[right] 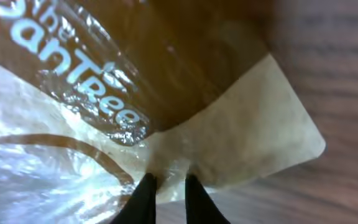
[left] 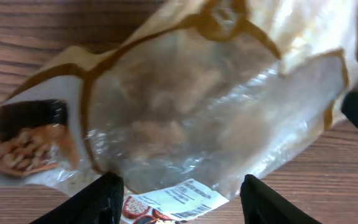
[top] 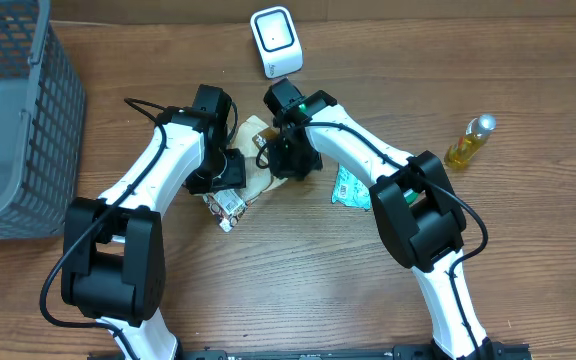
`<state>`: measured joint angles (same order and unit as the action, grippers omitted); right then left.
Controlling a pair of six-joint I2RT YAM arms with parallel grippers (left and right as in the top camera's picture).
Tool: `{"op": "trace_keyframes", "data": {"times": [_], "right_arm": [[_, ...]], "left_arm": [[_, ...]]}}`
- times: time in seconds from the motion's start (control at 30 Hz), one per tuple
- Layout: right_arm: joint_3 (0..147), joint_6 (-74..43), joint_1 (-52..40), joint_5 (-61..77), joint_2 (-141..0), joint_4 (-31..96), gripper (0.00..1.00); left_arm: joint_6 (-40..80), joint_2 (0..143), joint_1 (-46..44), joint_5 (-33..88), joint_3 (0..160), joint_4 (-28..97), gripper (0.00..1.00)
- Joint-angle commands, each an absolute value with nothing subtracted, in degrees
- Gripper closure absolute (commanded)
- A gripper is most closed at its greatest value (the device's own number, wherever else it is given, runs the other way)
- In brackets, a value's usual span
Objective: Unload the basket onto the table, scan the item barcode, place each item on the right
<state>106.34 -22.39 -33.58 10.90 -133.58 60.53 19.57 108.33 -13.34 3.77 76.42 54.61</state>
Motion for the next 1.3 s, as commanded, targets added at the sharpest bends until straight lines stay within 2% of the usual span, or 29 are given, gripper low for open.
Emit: {"op": "trace_keyframes", "data": {"times": [0.0, 0.23, 0.37, 0.57, 0.73, 0.83, 1.13, 1.2, 1.27], "right_arm": [[106.08, -22.7, -33.8, 7.97, -133.78, 62.5, 0.87], [114.17, -22.48, -32.99, 9.87, -132.38, 61.93, 0.88], [114.58, -22.48, -32.4, 9.89, -132.79, 56.49, 0.88], [106.21, -22.52, -32.51, 9.34, -132.9, 45.43, 0.88], [97.69, -22.72, -32.51, 8.58, -132.9, 42.61, 0.9], [96.03, -22.74, -32.38, 8.58, -132.88, 50.11, 0.95], [97.8, -22.68, -32.77, 9.3, -132.62, 64.29, 0.91], [101.1, -22.26, -32.77, 10.33, -131.92, 67.79, 0.89], [105.69, -22.24, -32.47, 10.35, -130.54, 71.16, 0.79]], "left_arm": [[20.64, 108.12, -12.75, 1.93, 76.23, 54.13, 0.41], [20.82, 108.12, -12.6, 6.24, 77.47, 53.8, 0.38], [20.82, 108.12, -12.6, 7.29, 77.56, 53.34, 0.37], [20.84, 108.12, -12.62, 7.25, 77.56, 53.36, 0.37], [20.84, 108.12, -12.62, 7.05, 77.56, 53.23, 0.37], [20.84, 108.12, -12.62, 7.05, 77.56, 53.04, 0.38], [22.96, 108.12, -12.67, 2.46, 77.52, 52.8, 0.41], [22.94, 108.12, -12.51, 2.96, 77.95, 52.42, 0.41], [22.2, 108.12, -11.79, 5.1, 79.48, 53.19, 0.39]]}}
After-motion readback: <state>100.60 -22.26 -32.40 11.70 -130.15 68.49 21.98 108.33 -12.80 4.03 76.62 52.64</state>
